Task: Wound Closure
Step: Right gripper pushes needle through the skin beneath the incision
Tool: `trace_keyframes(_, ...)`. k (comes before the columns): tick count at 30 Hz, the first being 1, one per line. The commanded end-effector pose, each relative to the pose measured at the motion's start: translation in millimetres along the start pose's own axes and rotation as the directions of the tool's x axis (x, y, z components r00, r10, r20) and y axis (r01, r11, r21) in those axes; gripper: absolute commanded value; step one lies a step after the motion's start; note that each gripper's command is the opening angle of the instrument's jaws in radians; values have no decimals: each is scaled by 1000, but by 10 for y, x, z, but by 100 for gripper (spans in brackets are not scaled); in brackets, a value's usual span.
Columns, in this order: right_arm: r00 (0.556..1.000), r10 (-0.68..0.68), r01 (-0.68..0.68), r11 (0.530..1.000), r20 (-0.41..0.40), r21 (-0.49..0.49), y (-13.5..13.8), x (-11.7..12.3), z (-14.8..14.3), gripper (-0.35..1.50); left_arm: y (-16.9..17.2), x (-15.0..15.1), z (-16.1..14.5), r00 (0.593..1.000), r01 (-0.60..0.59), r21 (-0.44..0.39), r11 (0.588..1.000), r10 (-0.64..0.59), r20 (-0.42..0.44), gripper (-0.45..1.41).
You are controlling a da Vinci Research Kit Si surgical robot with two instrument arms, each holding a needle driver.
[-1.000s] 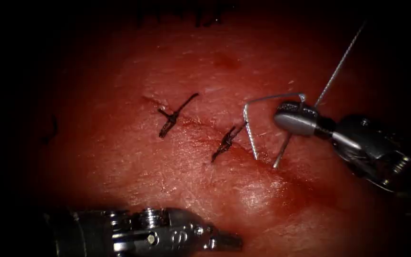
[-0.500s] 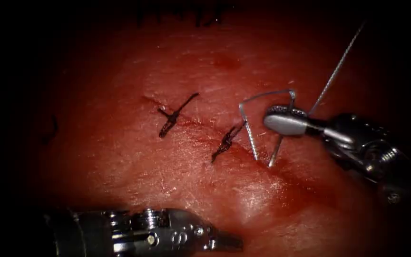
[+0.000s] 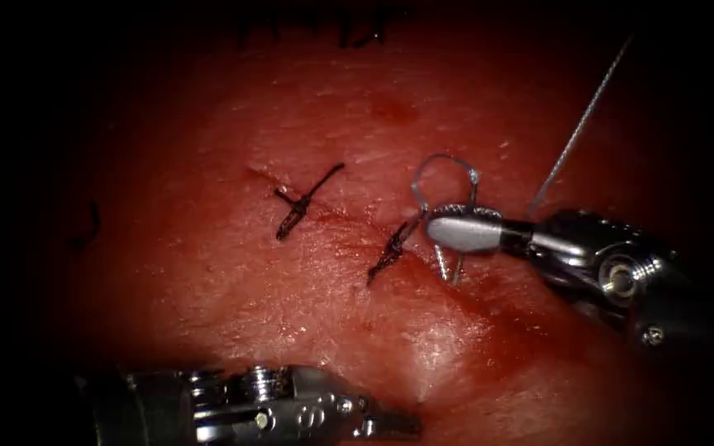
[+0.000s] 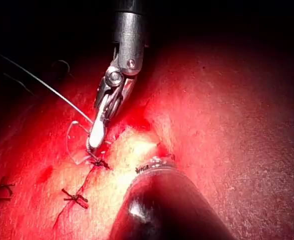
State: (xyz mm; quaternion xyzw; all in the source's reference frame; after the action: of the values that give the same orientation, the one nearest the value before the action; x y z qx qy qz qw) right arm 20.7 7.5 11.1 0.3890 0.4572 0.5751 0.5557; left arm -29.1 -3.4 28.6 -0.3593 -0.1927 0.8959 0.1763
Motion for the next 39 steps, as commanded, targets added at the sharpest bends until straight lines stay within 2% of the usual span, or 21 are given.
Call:
trace_keyframes(1, 1000, 10, -10, 1000, 10, 4, 1, -9, 7, -35, 0, 0, 7, 1000, -1, -1, 1000, 1, 0, -43)
trace_keyframes(19, 986, 132, -133, 991, 97, 0, -14, -48, 5, -35, -3, 3, 2, 1000, 2, -7, 1000, -2, -1, -43)
trace_keyframes(24, 987, 146, -150, 987, 67, 56, -14, -45, 3, -35, -4, 3, 1, 1000, 3, -7, 1000, -3, -1, -43)
trace_keyframes(25, 991, 124, -127, 990, 45, 64, -13, -42, 2, 2, -4, 3, 1, 1000, 3, -7, 1000, -3, -1, -43)
trace_keyframes(26, 996, 93, -93, 993, 13, 72, -11, -37, 2, 69, -4, 3, 1, 1000, 2, -7, 1000, -2, -1, -43)
trace_keyframes(27, 997, 79, -78, 994, -13, 75, -10, -32, 1, 103, -4, 3, 1, 1000, 3, -7, 1000, -3, -1, -42)
trace_keyframes(28, 998, 42, -39, 996, -40, 77, -9, -27, 1, 116, -3, 3, 1, 1000, 3, -7, 1000, -3, -1, -42)
trace_keyframes(29, 998, 24, -20, 997, -65, 70, -8, -21, 0, 126, -3, 3, 1, 1000, 2, -8, 1000, -2, -1, -42)
trace_keyframes(31, 997, -16, 21, 998, -81, 57, -8, -13, -1, 131, -3, 3, 1, 1000, 2, -8, 1000, -2, -1, -42)
trace_keyframes(35, 987, -102, 103, 995, -121, 9, -10, 0, -7, 131, -3, 3, 1, 1000, 2, -8, 1000, -2, -1, -42)
trace_keyframes(39, 972, -194, 184, 979, -134, -83, -15, 11, -14, 128, -2, 3, 1, 1000, 3, -7, 1000, -3, -1, -42)
